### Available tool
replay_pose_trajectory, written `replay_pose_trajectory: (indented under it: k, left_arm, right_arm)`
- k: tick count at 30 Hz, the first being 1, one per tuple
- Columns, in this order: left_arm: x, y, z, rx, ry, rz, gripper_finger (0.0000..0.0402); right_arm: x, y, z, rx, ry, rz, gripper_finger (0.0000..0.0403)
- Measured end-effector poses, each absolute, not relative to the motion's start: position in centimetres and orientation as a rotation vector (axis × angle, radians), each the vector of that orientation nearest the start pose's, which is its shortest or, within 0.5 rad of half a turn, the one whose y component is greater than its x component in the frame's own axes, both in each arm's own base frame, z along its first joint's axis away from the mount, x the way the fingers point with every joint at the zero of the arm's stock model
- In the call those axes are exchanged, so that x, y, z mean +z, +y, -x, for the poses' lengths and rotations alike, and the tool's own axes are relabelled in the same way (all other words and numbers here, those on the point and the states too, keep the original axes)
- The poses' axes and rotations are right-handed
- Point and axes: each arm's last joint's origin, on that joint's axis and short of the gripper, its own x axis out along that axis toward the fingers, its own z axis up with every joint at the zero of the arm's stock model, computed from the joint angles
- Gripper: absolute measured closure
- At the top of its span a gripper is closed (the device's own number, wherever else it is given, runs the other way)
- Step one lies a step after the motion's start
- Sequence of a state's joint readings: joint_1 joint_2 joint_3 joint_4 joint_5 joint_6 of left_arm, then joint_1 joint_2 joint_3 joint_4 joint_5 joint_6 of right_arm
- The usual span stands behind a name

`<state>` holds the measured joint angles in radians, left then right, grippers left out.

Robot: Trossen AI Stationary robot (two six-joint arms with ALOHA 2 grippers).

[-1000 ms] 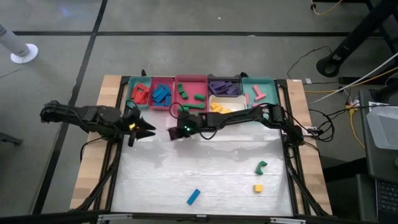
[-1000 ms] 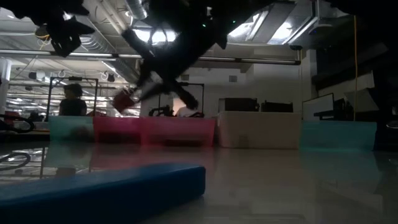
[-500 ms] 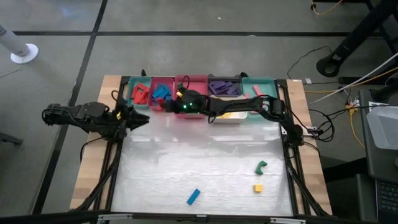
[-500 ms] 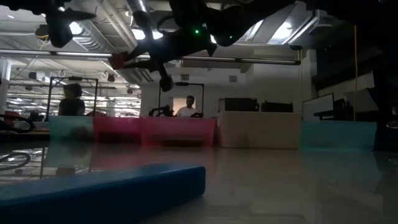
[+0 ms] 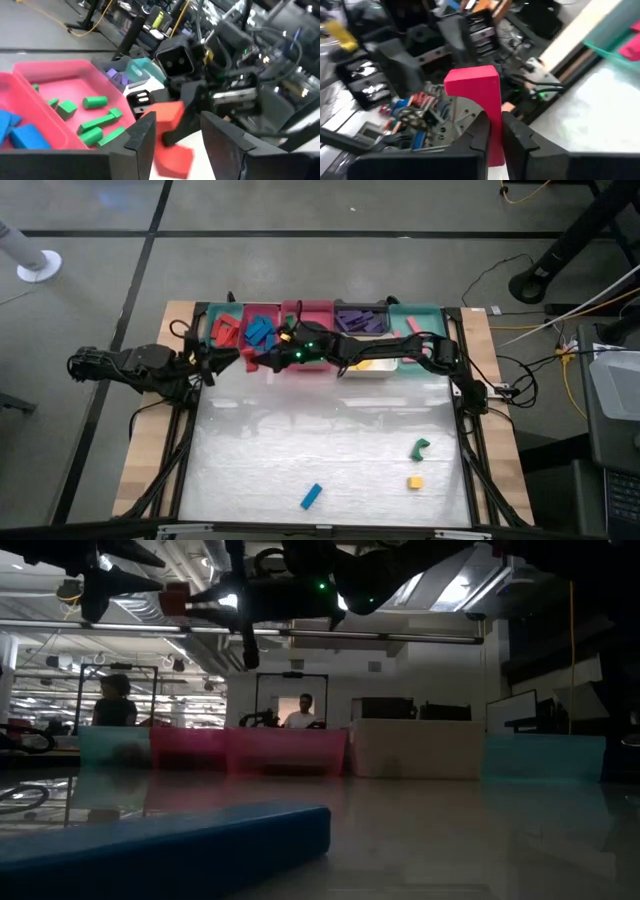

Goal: Sort blocks
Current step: Put the red block into the left green bin

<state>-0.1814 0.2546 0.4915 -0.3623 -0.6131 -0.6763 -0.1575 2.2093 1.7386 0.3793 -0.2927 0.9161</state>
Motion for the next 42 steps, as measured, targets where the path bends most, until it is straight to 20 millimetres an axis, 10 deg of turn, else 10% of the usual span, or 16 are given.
replay_pose_trajectory:
  k: [28,42]
  left_arm:
    - [26.5,-0.5,-10.8,0.382,0.164,0.381,0.026]
    - [26.4,-0.6,-10.9,0.379,0.172,0.385,0.039]
  right_arm:
    - [26.0,-7.1,-51.3,0.205,0.058,-0.885,0.0366]
    - [25.9,-7.0,-51.3,0.21,0.059,-0.774,0.0344]
